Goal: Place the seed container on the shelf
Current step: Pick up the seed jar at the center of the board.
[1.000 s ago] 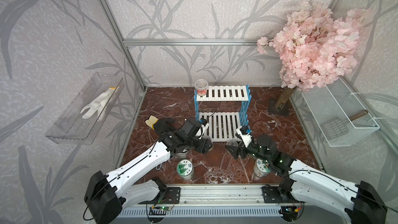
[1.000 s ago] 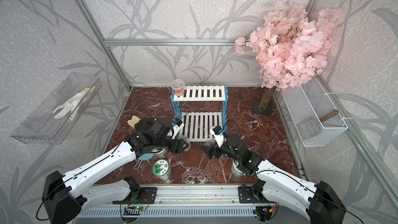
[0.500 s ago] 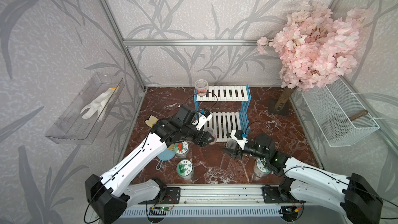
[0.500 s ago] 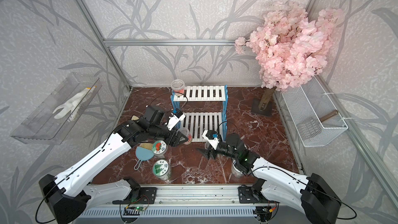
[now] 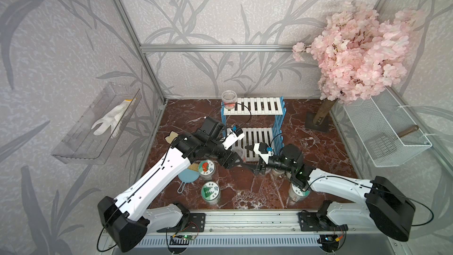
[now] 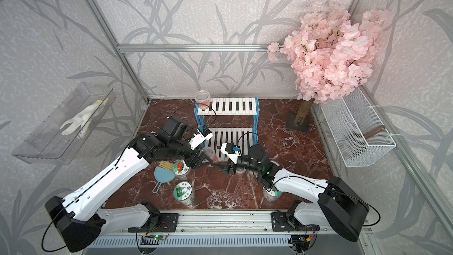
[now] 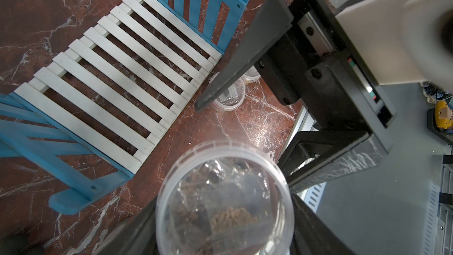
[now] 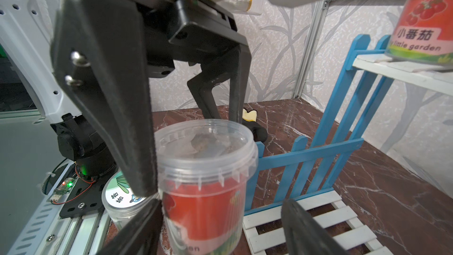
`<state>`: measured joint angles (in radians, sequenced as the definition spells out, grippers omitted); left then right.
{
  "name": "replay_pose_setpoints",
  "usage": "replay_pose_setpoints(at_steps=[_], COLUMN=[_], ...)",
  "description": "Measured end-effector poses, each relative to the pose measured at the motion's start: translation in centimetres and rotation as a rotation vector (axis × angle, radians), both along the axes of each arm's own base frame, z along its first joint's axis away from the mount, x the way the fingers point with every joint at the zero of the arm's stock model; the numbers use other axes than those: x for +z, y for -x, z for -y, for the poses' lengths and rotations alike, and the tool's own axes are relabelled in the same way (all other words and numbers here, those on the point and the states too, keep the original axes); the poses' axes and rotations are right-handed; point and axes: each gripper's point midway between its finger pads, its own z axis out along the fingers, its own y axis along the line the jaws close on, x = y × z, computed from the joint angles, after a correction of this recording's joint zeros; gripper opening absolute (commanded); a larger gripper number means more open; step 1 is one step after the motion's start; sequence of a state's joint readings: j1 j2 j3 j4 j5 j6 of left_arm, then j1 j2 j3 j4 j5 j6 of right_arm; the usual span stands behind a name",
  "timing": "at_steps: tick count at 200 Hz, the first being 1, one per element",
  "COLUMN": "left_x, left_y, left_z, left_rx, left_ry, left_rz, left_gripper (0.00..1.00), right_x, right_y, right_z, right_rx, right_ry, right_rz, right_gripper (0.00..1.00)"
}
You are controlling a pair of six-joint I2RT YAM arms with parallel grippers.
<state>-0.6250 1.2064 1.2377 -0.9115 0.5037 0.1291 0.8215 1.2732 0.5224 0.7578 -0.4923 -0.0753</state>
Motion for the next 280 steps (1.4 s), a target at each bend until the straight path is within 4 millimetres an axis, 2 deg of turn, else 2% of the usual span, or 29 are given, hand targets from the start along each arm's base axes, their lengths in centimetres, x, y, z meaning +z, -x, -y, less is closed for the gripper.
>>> replay_pose_setpoints(at_steps=[56,146,207,280], left_x=[0.1,0.1,0.0,-0.3], left_y=[0.0,0.0,-0.1,0.0], left_z=[0.0,0.0,-0.2,-0.5], left_rx=[-0.006,-0.007,0.000,0.007], left_ry=[-0.002,-0.001,-0.009,-0.027], left_rz=[0.006,0.006,0.008,0.000], left_gripper=[0.76,0.76,0.76,0.76], right_x=[-0.7,-1.2,-1.0,-1.3], right_y=[0.0,0.0,-0.1,-0.1], right_z=[-1.5,-2.7,-3.0,-3.1], right_rx=[0.049,0.088,0.096,0.096], right_ry=[0.004,-0.015,-0.022,-0.006], right_rz=[-0.026,-0.081,-0.102,-0.126], right_gripper=[0.81,0.79,0.73,0.78])
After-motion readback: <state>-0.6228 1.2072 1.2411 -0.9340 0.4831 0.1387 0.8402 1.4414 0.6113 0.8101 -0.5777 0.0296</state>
